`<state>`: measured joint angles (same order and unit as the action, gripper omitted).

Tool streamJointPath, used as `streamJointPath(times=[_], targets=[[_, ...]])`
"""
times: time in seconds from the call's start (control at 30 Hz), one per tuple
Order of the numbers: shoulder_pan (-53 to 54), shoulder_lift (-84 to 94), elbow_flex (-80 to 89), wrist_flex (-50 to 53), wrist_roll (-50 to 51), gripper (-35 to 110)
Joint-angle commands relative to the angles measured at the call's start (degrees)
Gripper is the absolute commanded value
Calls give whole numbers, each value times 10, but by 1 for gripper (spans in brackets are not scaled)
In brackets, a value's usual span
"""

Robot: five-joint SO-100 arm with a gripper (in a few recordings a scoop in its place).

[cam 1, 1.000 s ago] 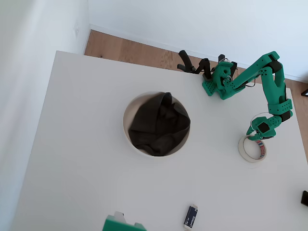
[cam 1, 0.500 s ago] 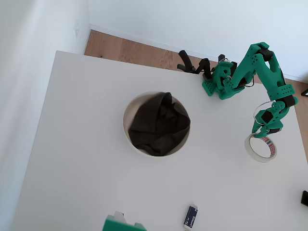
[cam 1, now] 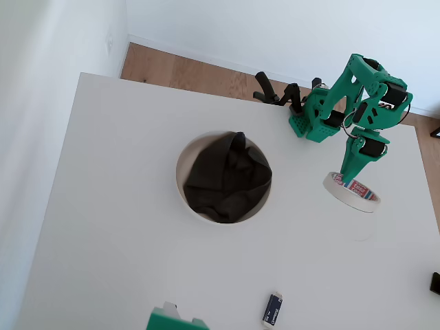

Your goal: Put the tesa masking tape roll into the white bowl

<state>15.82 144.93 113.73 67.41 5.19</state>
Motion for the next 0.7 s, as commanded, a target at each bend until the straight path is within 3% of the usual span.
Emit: streamJointPath(times=[0.0,0.3,0.67], targets=[[129,44,-51,-47,3,-8],[332,-112,-50,-183,-18,-8],[417,-397,-76,-332,-40,-8]])
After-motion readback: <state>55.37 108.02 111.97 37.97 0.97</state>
